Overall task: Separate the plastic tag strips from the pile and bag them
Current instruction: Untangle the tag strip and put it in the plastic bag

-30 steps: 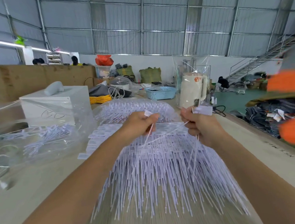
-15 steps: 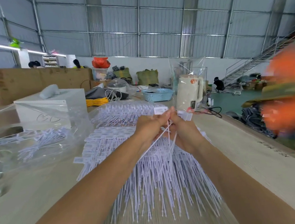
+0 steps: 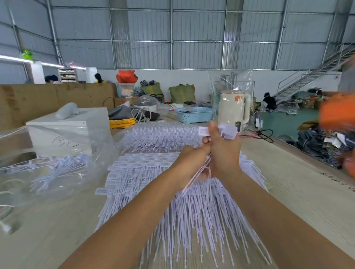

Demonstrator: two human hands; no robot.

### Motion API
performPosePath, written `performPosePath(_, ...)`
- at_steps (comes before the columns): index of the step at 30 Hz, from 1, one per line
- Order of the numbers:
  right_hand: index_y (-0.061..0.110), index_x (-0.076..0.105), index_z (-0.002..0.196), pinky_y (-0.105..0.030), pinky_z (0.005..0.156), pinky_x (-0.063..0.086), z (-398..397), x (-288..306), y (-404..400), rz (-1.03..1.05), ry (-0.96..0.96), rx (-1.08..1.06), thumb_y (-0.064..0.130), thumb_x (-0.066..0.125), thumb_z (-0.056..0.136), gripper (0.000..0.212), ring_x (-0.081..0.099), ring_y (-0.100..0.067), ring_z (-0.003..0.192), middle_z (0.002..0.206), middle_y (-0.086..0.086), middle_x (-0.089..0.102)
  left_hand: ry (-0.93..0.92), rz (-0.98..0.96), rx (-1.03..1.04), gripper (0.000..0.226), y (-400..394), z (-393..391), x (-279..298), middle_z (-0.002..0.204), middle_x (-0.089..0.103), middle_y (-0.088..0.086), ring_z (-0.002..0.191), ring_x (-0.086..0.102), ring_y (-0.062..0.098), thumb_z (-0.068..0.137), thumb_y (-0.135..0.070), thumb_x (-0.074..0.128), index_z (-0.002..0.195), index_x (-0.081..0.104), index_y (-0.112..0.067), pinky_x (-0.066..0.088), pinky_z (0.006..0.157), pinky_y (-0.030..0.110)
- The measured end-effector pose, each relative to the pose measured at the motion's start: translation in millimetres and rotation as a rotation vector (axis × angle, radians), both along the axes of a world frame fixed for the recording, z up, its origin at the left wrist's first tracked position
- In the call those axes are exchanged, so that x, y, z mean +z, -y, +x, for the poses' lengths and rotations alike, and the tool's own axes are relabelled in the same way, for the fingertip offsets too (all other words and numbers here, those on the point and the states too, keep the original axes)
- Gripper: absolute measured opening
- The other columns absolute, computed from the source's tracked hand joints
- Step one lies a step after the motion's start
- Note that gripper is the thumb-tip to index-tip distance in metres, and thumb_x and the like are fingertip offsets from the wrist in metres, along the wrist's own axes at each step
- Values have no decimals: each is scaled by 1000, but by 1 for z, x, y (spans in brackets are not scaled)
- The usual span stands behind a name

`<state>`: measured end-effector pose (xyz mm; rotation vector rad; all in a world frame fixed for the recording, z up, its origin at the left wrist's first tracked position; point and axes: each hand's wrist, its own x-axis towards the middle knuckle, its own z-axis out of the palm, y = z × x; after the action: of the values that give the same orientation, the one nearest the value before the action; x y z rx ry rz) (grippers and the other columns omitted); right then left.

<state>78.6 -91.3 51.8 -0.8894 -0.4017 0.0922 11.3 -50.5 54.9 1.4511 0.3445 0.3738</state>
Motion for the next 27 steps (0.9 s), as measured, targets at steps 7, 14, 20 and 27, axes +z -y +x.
performPosePath(7, 7, 54, 92, -22, 37, 41, 6, 5, -13, 14, 66, -225, 21, 64, 89, 17, 49, -8, 35, 45, 7, 55, -36, 394, 4, 39, -6, -19, -1, 64, 59, 6, 39, 52, 9, 101, -32, 37, 80, 57, -6, 43, 41, 16)
performPosePath(14, 11, 46, 99, -27, 48, 54, 3, 4, -20, -259, 329, -259, 15, 65, 87, 23, 65, -9, 57, 91, -11, 65, 146, 55, -14, 30, -24, -27, -10, 52, 48, 1, 36, 38, 6, 95, 2, 46, 67, 56, -5, 31, 38, 17)
performPosePath(20, 22, 37, 133, -20, 53, 50, -25, -13, -30, -395, 430, 72, 49, 57, 84, 59, 63, -1, 64, 101, 9, 58, 344, -161, 119, 24, -40, -25, -9, 44, 41, -1, 38, 34, 8, 92, 7, 36, 82, 56, 0, 31, 39, 19)
performPosePath(27, 9, 59, 110, -33, 63, 57, -43, -59, -7, -691, 336, 548, 39, 50, 92, 36, 67, -21, 62, 82, -15, 70, 294, 1, 329, 29, -63, -35, -10, 58, 48, 0, 38, 41, 5, 99, -9, 43, 76, 62, -11, 36, 39, 17)
